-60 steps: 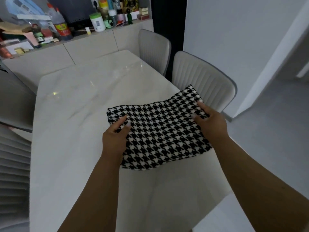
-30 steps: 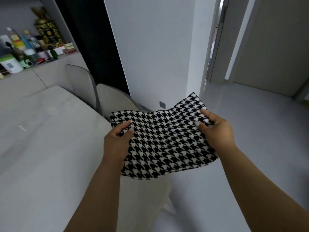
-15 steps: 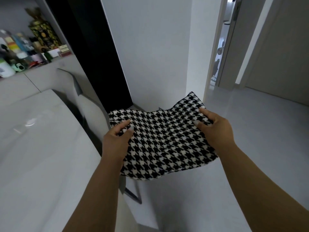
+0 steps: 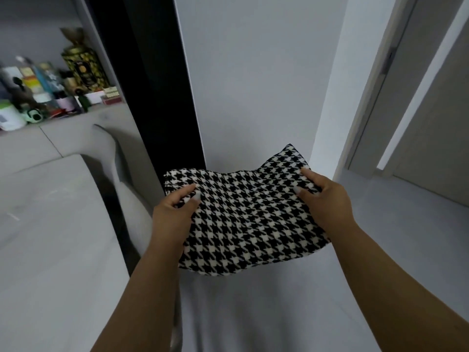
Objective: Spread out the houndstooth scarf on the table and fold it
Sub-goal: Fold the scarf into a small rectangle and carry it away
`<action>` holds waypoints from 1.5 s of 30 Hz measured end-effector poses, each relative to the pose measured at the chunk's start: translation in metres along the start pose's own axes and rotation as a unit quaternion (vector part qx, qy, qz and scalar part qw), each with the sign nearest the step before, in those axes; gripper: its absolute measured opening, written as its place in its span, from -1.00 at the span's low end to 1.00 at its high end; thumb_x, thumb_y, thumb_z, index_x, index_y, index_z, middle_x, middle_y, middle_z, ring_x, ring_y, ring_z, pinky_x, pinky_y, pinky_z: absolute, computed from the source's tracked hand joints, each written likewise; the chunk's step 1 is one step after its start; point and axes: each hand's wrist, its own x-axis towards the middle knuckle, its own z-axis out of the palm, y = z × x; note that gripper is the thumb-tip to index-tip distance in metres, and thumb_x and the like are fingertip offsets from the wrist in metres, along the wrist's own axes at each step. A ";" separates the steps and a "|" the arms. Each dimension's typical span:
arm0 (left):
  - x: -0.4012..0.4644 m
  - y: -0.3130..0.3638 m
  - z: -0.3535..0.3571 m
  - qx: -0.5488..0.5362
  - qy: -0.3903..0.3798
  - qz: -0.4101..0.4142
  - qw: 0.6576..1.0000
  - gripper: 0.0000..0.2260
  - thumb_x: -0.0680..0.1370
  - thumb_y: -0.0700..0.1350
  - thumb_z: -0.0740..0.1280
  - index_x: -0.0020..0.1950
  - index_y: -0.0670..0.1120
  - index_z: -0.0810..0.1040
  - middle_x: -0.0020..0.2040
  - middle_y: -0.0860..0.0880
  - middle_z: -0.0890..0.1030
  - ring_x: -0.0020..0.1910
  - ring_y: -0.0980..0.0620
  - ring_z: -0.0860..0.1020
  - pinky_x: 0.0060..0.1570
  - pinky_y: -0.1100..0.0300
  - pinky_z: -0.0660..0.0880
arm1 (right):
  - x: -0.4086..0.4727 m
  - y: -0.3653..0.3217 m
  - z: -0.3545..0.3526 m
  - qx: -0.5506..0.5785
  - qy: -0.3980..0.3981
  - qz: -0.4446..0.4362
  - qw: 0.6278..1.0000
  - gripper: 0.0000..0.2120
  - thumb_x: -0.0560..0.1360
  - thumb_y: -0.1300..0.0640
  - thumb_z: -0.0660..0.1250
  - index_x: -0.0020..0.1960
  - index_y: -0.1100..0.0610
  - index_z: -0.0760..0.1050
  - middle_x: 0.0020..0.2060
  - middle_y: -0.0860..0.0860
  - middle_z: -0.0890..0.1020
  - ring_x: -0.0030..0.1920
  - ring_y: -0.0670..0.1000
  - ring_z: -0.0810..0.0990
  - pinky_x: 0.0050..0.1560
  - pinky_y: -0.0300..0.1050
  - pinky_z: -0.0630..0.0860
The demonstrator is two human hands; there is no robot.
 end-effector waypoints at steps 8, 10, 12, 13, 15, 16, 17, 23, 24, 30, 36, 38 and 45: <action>0.078 0.017 -0.021 -0.009 0.068 0.005 0.998 -0.76 0.52 -0.13 0.40 0.15 0.09 0.64 0.09 0.07 0.57 -0.02 0.21 0.54 -0.08 0.32 0.46 | 0.083 -0.037 0.070 0.017 -0.065 -0.058 0.996 -0.53 0.48 0.01 0.38 0.38 -0.08 0.42 0.32 -0.09 0.50 0.26 -0.06 0.50 0.22 -0.30 0.30; 0.098 0.019 -0.022 0.001 0.085 0.013 0.996 -0.76 0.52 -0.14 0.39 0.18 0.06 0.63 0.09 0.07 0.57 -0.05 0.25 0.54 -0.12 0.36 0.45 | 0.107 -0.039 0.090 0.018 -0.075 -0.076 0.994 -0.53 0.47 0.01 0.39 0.37 -0.07 0.43 0.32 -0.08 0.50 0.27 -0.06 0.50 0.27 -0.26 0.32; 0.123 0.019 -0.021 0.009 0.109 0.012 0.994 -0.75 0.52 -0.13 0.40 0.18 0.06 0.63 0.16 0.04 0.59 0.06 0.13 0.57 0.06 0.25 0.50 | 0.135 -0.041 0.111 0.021 -0.084 -0.089 0.992 -0.53 0.47 0.01 0.40 0.36 -0.08 0.44 0.32 -0.07 0.51 0.27 -0.05 0.50 0.29 -0.21 0.34; 0.136 0.019 -0.019 0.011 0.120 0.011 0.993 -0.75 0.52 -0.13 0.40 0.18 0.05 0.63 0.19 0.02 0.60 0.12 0.07 0.57 0.15 0.17 0.50 | 0.151 -0.042 0.121 0.022 -0.090 -0.095 0.991 -0.53 0.47 0.01 0.40 0.36 -0.08 0.44 0.32 -0.06 0.51 0.27 -0.05 0.50 0.29 -0.20 0.34; 0.163 0.018 -0.012 0.009 0.140 0.011 0.990 -0.76 0.51 -0.14 0.41 0.17 0.04 0.64 0.20 0.00 0.60 0.14 0.05 0.58 0.14 0.17 0.50 | 0.183 -0.044 0.139 0.017 -0.105 -0.108 0.988 -0.53 0.47 0.01 0.40 0.36 -0.08 0.43 0.32 -0.05 0.51 0.28 -0.03 0.50 0.28 -0.18 0.34; 0.177 0.018 -0.008 0.008 0.151 0.011 0.988 -0.76 0.52 -0.14 0.41 0.17 0.04 0.64 0.19 0.01 0.61 0.12 0.07 0.59 0.07 0.23 0.51 | 0.201 -0.046 0.147 0.013 -0.115 -0.114 0.987 -0.53 0.47 0.01 0.39 0.37 -0.07 0.43 0.33 -0.05 0.50 0.28 -0.02 0.49 0.29 -0.18 0.34; 0.192 0.018 -0.003 0.007 0.160 0.012 0.987 -0.76 0.51 -0.15 0.41 0.16 0.04 0.64 0.18 0.01 0.61 0.09 0.11 0.59 0.01 0.28 0.50 | 0.219 -0.049 0.154 0.012 -0.125 -0.119 0.985 -0.53 0.48 0.02 0.39 0.37 -0.06 0.43 0.33 -0.05 0.49 0.29 -0.02 0.49 0.29 -0.18 0.33; 0.264 0.022 0.022 0.003 0.211 0.001 0.977 -0.76 0.52 -0.14 0.40 0.18 0.03 0.63 0.09 0.06 0.63 -0.01 0.21 0.59 -0.20 0.46 0.48 | 0.318 -0.071 0.196 0.032 -0.184 -0.144 0.972 -0.54 0.48 0.05 0.40 0.36 -0.01 0.45 0.34 -0.05 0.49 0.30 -0.04 0.48 0.25 -0.27 0.30; 0.273 0.024 0.023 0.001 0.220 -0.001 0.975 -0.76 0.52 -0.15 0.40 0.18 0.02 0.63 0.07 0.07 0.63 -0.04 0.23 0.59 -0.24 0.49 0.48 | 0.329 -0.074 0.204 0.038 -0.191 -0.146 0.970 -0.55 0.48 0.06 0.40 0.36 -0.01 0.46 0.33 -0.05 0.49 0.30 -0.04 0.48 0.26 -0.26 0.31; 0.320 0.032 0.009 0.019 0.269 -0.002 0.963 -0.76 0.52 -0.18 0.40 0.18 -0.01 0.64 0.08 0.04 0.63 -0.06 0.27 0.57 -0.28 0.56 0.47 | 0.373 -0.096 0.259 0.059 -0.237 -0.151 0.958 -0.56 0.47 0.05 0.40 0.34 -0.05 0.47 0.32 -0.07 0.50 0.21 -0.10 0.49 0.22 -0.26 0.34; 0.370 0.033 -0.016 0.015 0.300 -0.013 0.954 -0.76 0.51 -0.16 0.41 0.16 0.01 0.64 0.14 0.00 0.63 0.08 0.09 0.60 0.07 0.26 0.49 | 0.404 -0.123 0.317 0.092 -0.266 -0.157 0.947 -0.56 0.46 0.08 0.42 0.33 -0.04 0.48 0.28 -0.11 0.53 0.06 -0.19 0.49 0.15 -0.32 0.34; 0.390 0.035 -0.028 0.010 0.305 -0.008 0.952 -0.76 0.51 -0.17 0.41 0.16 0.01 0.64 0.10 0.00 0.64 0.02 0.14 0.61 0.00 0.30 0.50 | 0.414 -0.135 0.339 0.101 -0.268 -0.156 0.945 -0.56 0.45 0.09 0.43 0.32 -0.04 0.49 0.25 -0.11 0.54 0.04 -0.16 0.52 0.14 -0.30 0.36; 0.466 0.049 -0.091 0.001 0.320 -0.002 0.947 -0.76 0.51 -0.17 0.41 0.16 0.00 0.64 0.08 0.03 0.64 0.01 0.16 0.60 0.01 0.28 0.51 | 0.442 -0.193 0.426 0.121 -0.280 -0.160 0.939 -0.58 0.45 0.12 0.43 0.30 -0.03 0.51 0.18 -0.16 0.54 0.06 -0.16 0.53 0.22 -0.24 0.38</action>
